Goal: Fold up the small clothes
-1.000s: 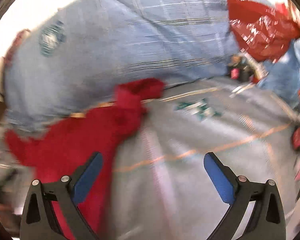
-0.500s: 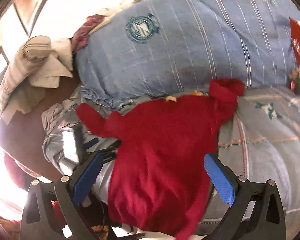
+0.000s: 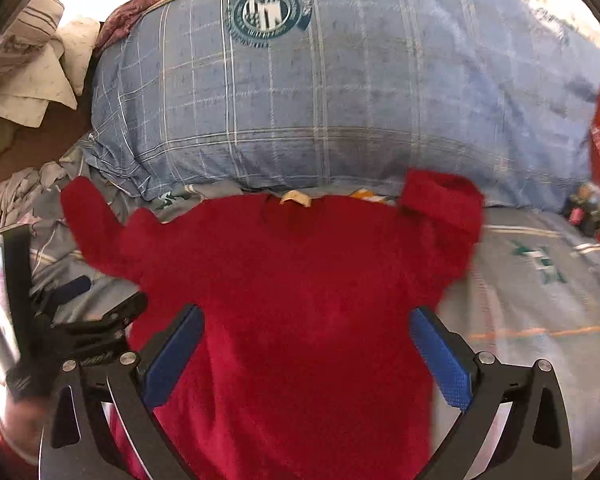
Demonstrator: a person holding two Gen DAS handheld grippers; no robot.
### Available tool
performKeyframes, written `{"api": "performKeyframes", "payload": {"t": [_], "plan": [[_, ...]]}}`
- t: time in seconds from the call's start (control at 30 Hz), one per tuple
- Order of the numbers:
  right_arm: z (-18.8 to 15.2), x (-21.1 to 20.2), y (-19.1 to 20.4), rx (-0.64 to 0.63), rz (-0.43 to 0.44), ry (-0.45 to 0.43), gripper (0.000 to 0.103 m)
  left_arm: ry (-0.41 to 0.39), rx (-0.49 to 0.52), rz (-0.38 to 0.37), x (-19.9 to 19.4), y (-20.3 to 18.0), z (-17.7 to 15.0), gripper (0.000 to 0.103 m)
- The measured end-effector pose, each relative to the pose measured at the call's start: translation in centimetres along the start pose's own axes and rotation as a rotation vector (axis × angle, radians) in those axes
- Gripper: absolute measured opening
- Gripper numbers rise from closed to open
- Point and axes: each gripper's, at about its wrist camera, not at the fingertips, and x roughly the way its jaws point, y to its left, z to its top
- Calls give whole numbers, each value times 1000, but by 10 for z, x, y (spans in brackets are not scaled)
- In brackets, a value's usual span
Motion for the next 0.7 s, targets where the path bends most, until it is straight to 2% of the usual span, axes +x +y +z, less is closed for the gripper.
{"api": "performKeyframes", "payload": {"t": [0.17,0.33,0.47,0.6,0.7], "plan": [[8,42,4,-33,-51,3,102,11,-26,11,16,7,1,103],[12,63,7,-33,-29,-5,101,20,-36,24,32,12,3,103],[6,75,5,-36,-32,-24,101,16,-48,14,38,13,3,103],[-1,84,-1,-22,-45,25,101,16,-28,14,44,11,1,103],[-4,80,-4,-33,-78,25,102,27,-29,9,46,11,2,103]]}}
